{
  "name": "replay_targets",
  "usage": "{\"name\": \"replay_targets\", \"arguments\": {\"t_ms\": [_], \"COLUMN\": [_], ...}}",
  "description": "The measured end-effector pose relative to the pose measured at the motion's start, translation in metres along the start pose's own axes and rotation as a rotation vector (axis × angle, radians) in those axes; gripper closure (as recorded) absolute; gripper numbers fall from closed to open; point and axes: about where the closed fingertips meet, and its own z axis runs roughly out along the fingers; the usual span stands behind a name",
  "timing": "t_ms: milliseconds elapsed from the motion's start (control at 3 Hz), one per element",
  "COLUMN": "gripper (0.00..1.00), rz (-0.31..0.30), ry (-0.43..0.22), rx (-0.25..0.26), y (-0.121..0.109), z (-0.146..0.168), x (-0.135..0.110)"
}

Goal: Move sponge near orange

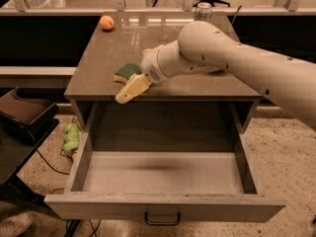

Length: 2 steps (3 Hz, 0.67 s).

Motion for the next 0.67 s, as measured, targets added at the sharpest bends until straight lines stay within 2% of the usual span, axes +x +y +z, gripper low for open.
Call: {"name": "replay_targets", "arguments": {"t_ms": [333,667], "gripper": [0.00,0.00], "rz": [0.000,0.026], "ry": [0.000,0.008], "rx": [0.000,-0.015], "y": [0.0001,-0.0027], "z": [0.0001,-0.0034], "x": [0.0000,-0.0027]}}
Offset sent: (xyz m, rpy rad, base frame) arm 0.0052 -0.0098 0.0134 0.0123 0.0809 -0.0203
